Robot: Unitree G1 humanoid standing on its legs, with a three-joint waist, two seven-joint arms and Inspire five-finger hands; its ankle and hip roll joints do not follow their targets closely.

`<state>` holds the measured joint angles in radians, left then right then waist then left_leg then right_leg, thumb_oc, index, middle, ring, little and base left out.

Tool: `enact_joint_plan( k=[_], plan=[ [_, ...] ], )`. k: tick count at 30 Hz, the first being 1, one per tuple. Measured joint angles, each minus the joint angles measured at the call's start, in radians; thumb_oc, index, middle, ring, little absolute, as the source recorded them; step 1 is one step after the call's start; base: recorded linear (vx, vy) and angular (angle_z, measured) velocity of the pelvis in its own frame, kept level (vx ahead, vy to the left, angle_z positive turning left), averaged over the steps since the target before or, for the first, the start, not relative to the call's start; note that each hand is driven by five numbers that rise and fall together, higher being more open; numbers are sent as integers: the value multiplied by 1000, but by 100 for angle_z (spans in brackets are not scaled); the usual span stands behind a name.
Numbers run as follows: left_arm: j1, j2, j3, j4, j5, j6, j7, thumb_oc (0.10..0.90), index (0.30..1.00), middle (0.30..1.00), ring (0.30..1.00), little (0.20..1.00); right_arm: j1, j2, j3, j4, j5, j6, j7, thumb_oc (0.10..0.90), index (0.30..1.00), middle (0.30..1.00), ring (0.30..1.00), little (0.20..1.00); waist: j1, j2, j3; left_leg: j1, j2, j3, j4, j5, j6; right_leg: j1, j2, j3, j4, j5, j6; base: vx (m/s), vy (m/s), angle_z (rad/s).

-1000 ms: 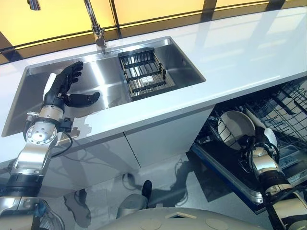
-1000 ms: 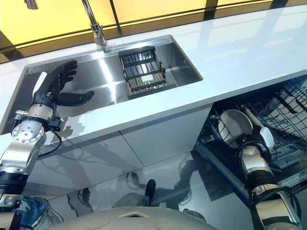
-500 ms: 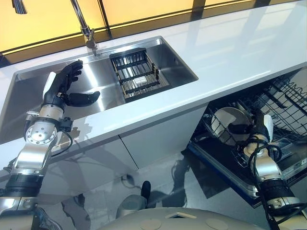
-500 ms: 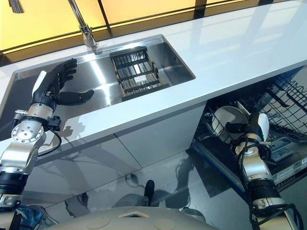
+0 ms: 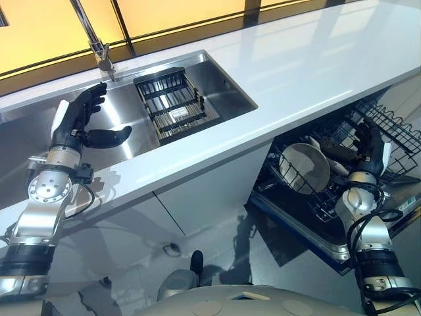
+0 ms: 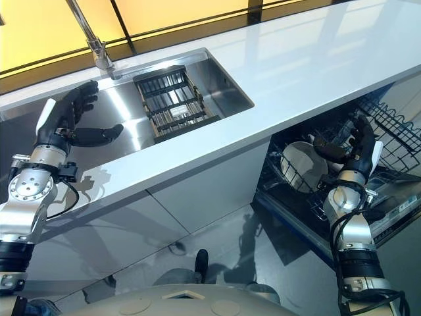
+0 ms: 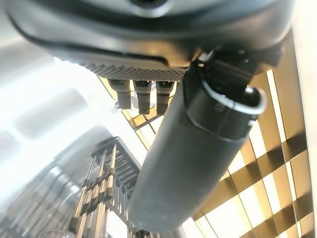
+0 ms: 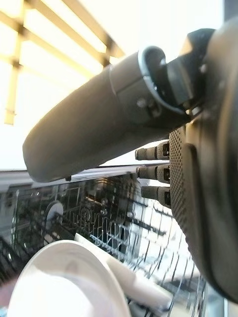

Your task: Pick up plates and place into dishwasher.

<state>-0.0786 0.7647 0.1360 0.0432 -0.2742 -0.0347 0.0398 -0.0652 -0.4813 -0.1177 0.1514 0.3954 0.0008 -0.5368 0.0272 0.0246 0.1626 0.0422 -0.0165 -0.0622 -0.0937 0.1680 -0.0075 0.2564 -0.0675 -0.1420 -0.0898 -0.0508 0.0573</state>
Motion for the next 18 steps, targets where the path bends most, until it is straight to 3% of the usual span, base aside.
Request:
enact_joint_plan(
  k=[5,10,18],
  plan=[
    [1,0,4,0,0,-15,-1,800,900,900,900,900,25,56,-35,9,117,-80,-13,800,900,900,900,900,-8,-1,0,7,0,22,0,-2,2,-4,-5,22,0,0,1,-2,-17,-13],
    [1,0,9,0,-1,-15,-4,800,900,900,900,900,24,117,-67,78,255,-205,-87,800,900,900,900,900,-28,-5,-3,17,1,38,0,-6,2,-2,-8,39,0,1,2,3,-12,-10],
    [1,1,10,0,-2,-15,-4,800,900,900,900,900,26,134,-115,210,360,-321,-182,800,900,900,900,900,-40,-7,-5,22,14,55,0,-12,0,-8,-5,52,4,1,2,11,-10,-7]
  ],
)
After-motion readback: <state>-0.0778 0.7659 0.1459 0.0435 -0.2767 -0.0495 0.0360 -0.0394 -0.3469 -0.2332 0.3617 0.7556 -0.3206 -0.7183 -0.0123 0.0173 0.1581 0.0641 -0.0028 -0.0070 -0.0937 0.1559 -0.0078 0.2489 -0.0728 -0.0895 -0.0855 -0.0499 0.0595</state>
